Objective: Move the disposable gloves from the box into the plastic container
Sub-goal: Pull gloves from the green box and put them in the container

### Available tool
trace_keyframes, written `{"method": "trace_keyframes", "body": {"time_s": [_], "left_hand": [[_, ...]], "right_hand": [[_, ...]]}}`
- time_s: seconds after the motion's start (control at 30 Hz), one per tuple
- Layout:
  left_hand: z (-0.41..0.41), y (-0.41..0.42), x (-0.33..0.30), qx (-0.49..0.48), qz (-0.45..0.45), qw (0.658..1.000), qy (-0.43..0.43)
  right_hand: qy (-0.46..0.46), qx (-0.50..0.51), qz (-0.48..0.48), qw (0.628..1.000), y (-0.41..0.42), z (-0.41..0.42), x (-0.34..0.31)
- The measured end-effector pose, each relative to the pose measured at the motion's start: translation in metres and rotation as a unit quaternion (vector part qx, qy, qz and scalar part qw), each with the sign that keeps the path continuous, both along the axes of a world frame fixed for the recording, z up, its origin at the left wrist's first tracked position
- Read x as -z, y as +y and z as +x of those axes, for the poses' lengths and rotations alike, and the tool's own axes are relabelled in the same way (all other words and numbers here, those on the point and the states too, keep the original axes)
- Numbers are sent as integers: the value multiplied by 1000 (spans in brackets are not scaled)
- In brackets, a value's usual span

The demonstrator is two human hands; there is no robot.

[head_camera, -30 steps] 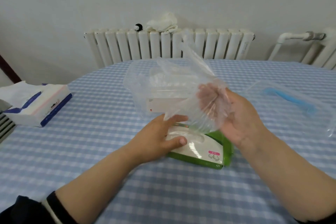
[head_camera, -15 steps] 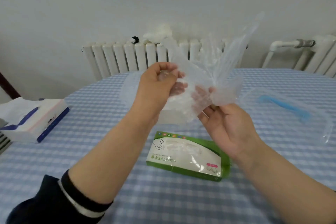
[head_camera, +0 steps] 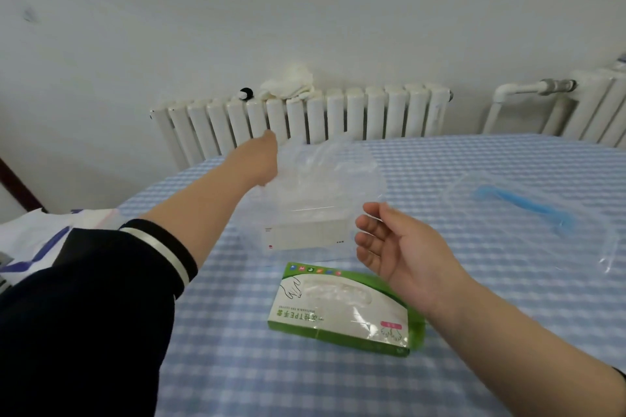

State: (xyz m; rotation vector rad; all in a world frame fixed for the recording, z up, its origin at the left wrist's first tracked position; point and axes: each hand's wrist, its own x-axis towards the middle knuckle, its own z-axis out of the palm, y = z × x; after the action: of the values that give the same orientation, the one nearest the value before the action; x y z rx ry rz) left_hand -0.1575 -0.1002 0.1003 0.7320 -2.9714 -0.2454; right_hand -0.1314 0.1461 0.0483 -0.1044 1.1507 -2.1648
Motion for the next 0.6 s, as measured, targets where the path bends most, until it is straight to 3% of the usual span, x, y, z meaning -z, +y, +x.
{"method": "trace_keyframes", "body": {"time_s": [0.2,0.33,0.4,0.47,0.53,0.6], "left_hand": [[1,3,6,4,-59,990,-132],[4,5,3,29,-72,983,-165],[8,5,-2,58,-89,979,-176],[15,5,-5,85,-110,978,-153],[26,7,-1,96,-129,984,-79],[40,10,9,113,-150,979,81]], "right_hand": [[43,-23,32,998,-1,2,1],[194,-49,132,971,-1,-1,5],[350,-85,235,903,2,-6,5],[485,-149,332,795,5,-11,8],[548,-212,396,705,6,-12,14],[581,-251,427,645,6,-11,21]]}}
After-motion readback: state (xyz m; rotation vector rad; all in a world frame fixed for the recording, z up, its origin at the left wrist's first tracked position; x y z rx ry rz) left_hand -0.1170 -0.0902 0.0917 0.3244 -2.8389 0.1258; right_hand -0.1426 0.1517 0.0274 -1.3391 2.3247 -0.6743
